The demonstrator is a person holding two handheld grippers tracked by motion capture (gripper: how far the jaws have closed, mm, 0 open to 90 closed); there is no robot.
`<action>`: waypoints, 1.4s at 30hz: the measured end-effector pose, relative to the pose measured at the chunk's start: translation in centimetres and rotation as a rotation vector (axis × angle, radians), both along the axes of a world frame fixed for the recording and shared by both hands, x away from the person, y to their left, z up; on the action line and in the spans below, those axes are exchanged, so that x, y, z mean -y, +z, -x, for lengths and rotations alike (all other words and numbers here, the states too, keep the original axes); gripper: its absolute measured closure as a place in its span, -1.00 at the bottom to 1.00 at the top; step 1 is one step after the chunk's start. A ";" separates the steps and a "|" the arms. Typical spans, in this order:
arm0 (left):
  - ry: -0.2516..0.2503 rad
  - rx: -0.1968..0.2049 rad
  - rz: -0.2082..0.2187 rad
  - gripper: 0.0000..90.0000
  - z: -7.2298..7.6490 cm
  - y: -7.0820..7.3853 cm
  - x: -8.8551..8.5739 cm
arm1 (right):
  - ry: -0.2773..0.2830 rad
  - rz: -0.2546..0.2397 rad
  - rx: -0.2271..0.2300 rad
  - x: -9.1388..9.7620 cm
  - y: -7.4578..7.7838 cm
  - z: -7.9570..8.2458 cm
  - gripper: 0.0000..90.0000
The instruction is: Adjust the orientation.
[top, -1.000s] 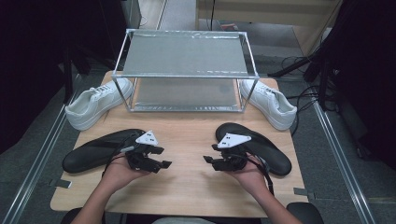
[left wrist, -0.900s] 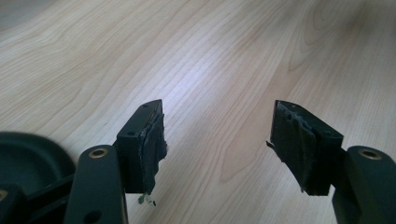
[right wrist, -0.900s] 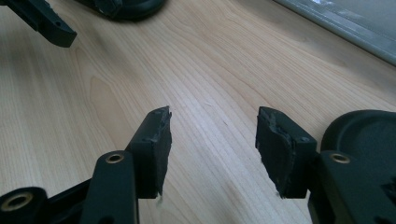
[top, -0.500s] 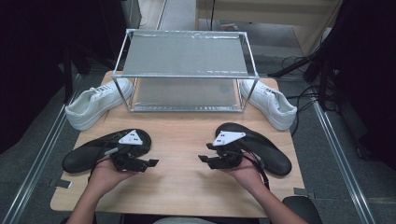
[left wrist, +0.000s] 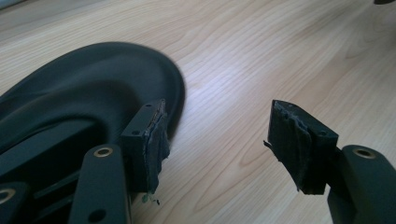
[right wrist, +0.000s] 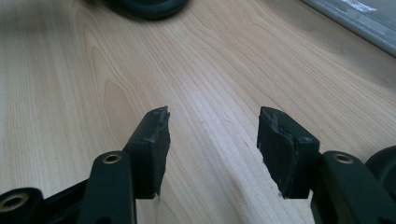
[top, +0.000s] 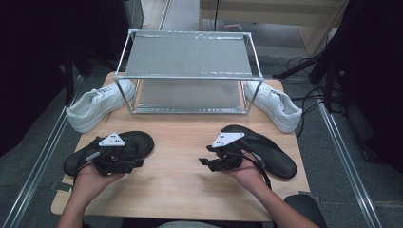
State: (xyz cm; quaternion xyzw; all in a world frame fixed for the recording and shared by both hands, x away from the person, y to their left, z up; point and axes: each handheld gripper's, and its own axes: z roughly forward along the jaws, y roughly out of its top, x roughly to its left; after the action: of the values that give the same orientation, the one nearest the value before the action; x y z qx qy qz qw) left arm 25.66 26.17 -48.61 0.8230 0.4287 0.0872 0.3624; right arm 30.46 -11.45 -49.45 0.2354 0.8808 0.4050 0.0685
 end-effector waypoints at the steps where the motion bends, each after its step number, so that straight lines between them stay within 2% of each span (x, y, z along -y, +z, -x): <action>1: 0.008 0.002 -0.002 -0.16 0.1 0.0 -0.4 | 0.000 0.001 -0.006 -0.1 0.0 0.0 -0.01; 2: 0.008 0.002 -0.002 -0.15 0.1 0.0 -0.4 | 0.005 0.001 -0.003 -0.1 0.0 -0.1 -0.01; 5: 0.048 0.006 0.027 -0.15 0.3 0.3 -2.0 | 0.006 0.003 -0.005 -0.3 -0.1 -0.1 -0.01; 10: 0.093 0.018 0.041 -0.15 0.5 0.6 -3.7 | 0.013 0.005 -0.012 -0.6 -0.2 -0.2 -0.01; 14: 0.121 0.012 0.043 -0.14 0.4 0.2 -4.8 | 0.020 0.009 -0.010 -0.7 -0.2 -0.1 -0.01; 16: 0.135 0.005 0.026 -0.13 0.3 -0.1 -5.1 | 0.019 0.010 -0.010 -0.7 -0.2 -0.1 -0.01; 19: 0.131 -0.011 -0.005 -0.12 0.1 -0.6 -5.4 | 0.017 0.011 -0.013 -0.6 -0.3 -0.2 -0.01; 25: 0.116 -0.054 0.001 0.02 -0.5 -1.7 -5.8 | 0.019 0.017 -0.013 -0.7 -0.3 -0.1 -0.01; 31: 0.099 -0.080 -0.007 0.11 -0.7 -2.3 -5.8 | 0.021 0.023 -0.014 -0.8 -0.3 -0.1 -0.01; 37: 0.080 -0.068 -0.015 0.23 -0.6 -2.4 -5.6 | 0.018 0.029 -0.012 -0.8 -0.4 0.0 -0.02; 42: 0.074 -0.060 -0.019 0.26 -0.6 -2.4 -5.6 | 0.019 0.032 -0.012 -0.8 -0.4 0.0 -0.02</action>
State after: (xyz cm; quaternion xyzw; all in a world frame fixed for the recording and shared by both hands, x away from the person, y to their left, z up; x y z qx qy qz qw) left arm 26.29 31.74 -51.02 0.8123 0.4685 0.0799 0.3380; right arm 30.51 -10.65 -49.85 0.2280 0.8899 0.3901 0.0632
